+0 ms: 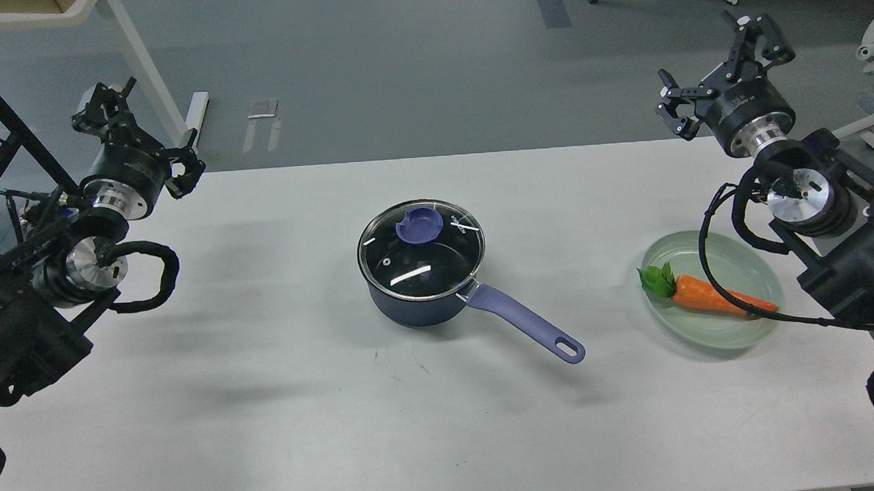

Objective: Open pot lid
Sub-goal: 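Raise the right arm up and over toward the saucepan handle, then lower the right gripper onto the purple saucepan handle and grasp it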

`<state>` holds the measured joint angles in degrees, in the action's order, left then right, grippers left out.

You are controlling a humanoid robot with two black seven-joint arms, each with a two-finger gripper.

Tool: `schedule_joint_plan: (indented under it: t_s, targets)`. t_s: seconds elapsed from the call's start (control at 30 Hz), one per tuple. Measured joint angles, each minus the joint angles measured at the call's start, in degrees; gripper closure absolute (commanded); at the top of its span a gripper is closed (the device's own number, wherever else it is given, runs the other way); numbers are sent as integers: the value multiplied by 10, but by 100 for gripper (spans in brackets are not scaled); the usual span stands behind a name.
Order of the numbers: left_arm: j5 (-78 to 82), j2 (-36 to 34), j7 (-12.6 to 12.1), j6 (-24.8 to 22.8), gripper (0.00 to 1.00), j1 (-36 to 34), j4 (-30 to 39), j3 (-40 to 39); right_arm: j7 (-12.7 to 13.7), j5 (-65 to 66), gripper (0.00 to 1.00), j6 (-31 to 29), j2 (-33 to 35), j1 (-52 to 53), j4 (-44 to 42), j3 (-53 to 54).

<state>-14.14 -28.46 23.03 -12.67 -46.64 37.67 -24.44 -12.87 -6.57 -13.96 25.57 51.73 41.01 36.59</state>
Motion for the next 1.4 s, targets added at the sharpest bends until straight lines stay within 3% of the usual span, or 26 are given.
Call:
schedule_joint_plan:
  t_s: [0.13,0.3,0.6,0.77,1.07,1.4]
  targets:
    - [12,-3,0,-19,1,0,-11,0,1,15,0,12,36,56,53,-94]
    - [15,-10,0,1,1,-2,-6,0,2,109,0,53,54,158,121,-245]
    - [37,-61,0,-8,1,-3,55,0,2,271,0,79,56,373,265,-546]
    - [113,-69,2,-5,1,-1,77,0,6,367,1,86,43,454,372,-656]
    - [153,-57,3,-6,1,0,79,0,7,484,3,100,5,489,486,-797]
    - [154,-54,1,-14,1,0,79,1,7,563,23,121,-64,470,476,-863]
